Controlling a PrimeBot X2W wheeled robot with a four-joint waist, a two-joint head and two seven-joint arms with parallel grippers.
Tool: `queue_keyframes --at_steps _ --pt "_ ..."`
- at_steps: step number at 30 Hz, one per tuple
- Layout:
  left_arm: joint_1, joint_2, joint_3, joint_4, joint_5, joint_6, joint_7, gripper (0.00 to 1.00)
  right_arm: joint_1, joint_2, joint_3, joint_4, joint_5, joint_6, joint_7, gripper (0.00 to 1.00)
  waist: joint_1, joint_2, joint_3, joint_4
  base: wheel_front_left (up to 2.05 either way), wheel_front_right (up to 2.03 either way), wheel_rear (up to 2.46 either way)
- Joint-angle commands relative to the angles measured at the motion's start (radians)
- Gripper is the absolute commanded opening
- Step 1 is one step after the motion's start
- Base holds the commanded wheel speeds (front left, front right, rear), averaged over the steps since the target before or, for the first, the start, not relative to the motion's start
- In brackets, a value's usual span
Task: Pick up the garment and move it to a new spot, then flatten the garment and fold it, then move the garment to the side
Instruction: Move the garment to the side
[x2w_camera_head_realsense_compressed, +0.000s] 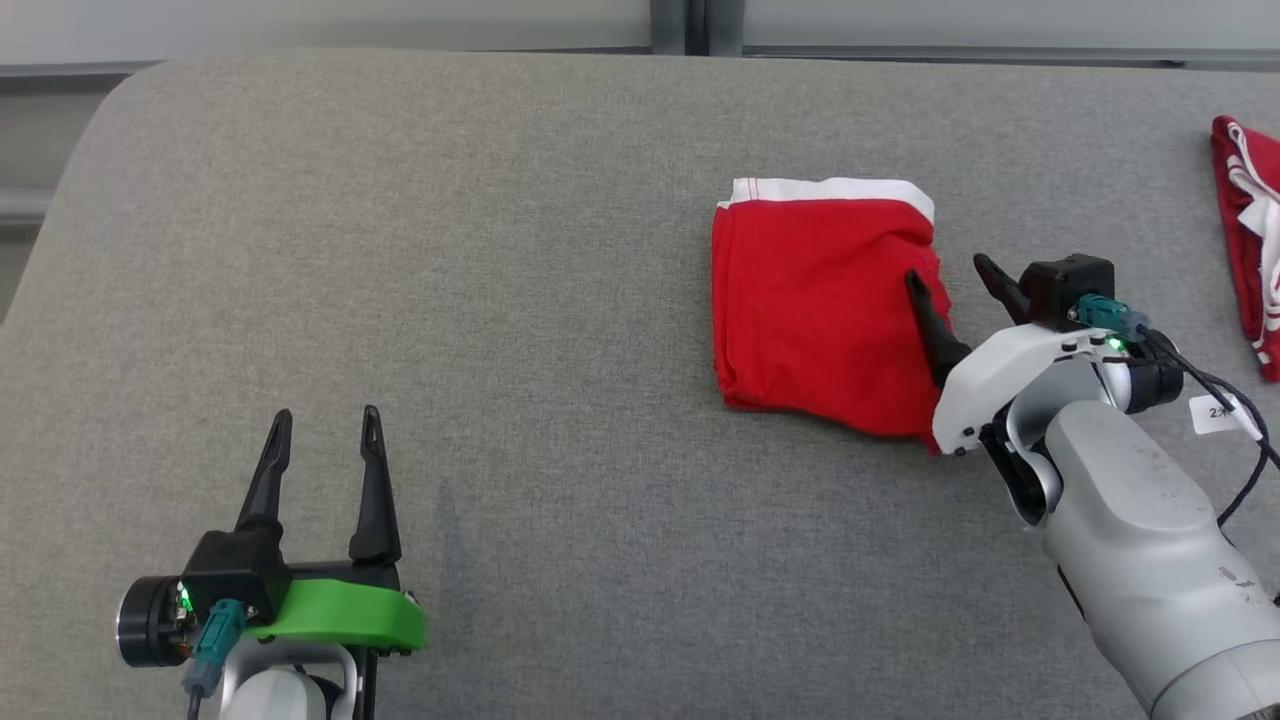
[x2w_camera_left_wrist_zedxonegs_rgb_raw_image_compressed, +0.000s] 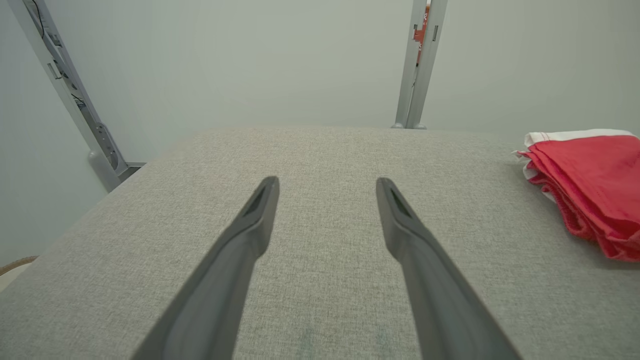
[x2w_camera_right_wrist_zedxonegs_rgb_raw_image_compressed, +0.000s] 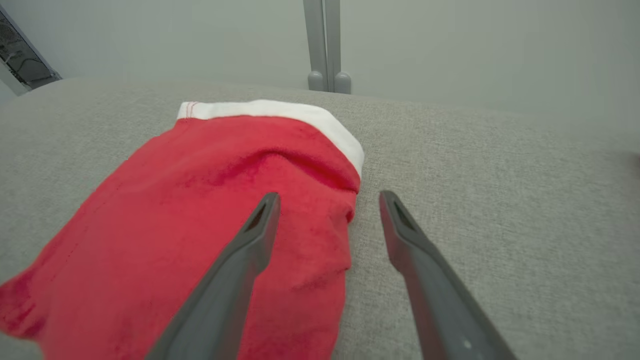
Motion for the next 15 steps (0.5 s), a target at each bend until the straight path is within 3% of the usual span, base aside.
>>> queue_keyframes --at_steps 1,8,9,10,12,15 --pt "-0.018 0.005 -0.005 -0.001 -0.011 0.005 0.0 1.0 -0.015 -0.001 0.008 0.025 0.009 -0.001 -0.005 1.0 0.0 0.0 0.034 0.029 0.0 0.0 0.0" --pt "-0.027 0.005 -0.015 0.002 -0.017 0.016 0.0 1.0 -0.027 0.03 0.041 0.147 0.052 -0.001 -0.007 1.0 0.0 0.0 0.049 0.025 0.0 0.0 0.0" --pt "-0.028 0.005 -0.016 0.003 -0.017 0.016 0.0 1.0 -0.024 0.044 0.056 0.17 0.069 -0.001 0.0 0.8 0.0 0.0 0.048 0.019 0.0 0.0 0.0" --pt "-0.029 0.005 -0.016 0.004 -0.017 0.016 0.0 1.0 -0.022 0.05 0.063 0.179 0.08 -0.001 0.003 0.45 0.0 0.0 0.047 0.016 0.0 0.0 0.0" --pt "-0.033 0.005 -0.018 0.005 -0.017 0.014 0.0 1.0 -0.027 0.053 0.076 0.182 0.1 -0.001 -0.001 0.0 0.0 0.0 0.047 0.01 0.0 0.0 0.0" --pt "-0.035 0.005 -0.023 0.008 -0.017 0.011 0.0 1.0 -0.04 0.035 0.102 0.187 0.121 -0.002 -0.003 0.0 0.0 0.0 0.045 0.001 0.0 0.0 0.0"
